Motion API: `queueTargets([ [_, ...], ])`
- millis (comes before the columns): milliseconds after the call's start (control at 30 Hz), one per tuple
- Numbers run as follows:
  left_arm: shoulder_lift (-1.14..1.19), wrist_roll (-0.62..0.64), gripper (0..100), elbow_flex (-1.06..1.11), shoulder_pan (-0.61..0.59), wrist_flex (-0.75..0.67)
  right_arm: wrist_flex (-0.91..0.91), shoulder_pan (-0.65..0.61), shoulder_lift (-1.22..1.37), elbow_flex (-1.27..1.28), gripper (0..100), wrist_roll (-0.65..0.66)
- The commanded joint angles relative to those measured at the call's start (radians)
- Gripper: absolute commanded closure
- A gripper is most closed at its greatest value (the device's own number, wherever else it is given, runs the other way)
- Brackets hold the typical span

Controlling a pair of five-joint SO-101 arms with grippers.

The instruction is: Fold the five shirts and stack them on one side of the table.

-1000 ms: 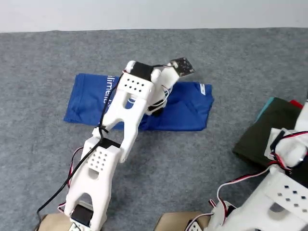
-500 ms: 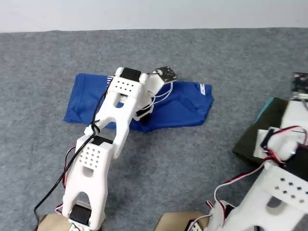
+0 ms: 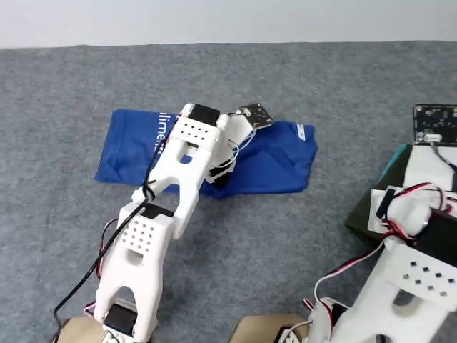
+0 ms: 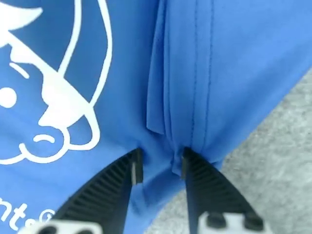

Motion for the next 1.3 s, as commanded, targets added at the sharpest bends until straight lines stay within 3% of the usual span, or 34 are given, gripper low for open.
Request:
queueTargets([
  [0, -0.025, 0.029, 85, -0.097, 0.028, 0.057, -0.016, -0.010, -0.005, -0.003, 98.8, 0.005],
  [133, -0.025, 0.029, 85, -0.246, 0.028, 0.153, -0.018, -0.010, -0.004, -0.003, 98.8, 0.005],
  [533, -0.025, 0.060, 85, -0.334, -0.043, 0.157, -0.028, -0.010, -0.004, -0.002, 98.8, 0.009],
  [733, -0.025, 0.164, 85, -0.372, -0.209, 0.157, -0.019, -0.010, -0.004, 0.000, 98.8, 0.009],
  [900, -0.015, 0.299, 85, -0.444, -0.414, 0.152, -0.021, -0.010, -0.013, 0.055, 98.7, 0.011],
  [1067, 0.023, 0.301, 82, -0.466, -0.559, 0.077, -0.021, -0.010, -0.015, 0.112, 98.8, 0.006],
  [1267, 0.132, 0.301, 79, -0.466, -0.623, -0.011, -0.021, -0.010, -0.015, 0.126, 98.8, 0.005],
])
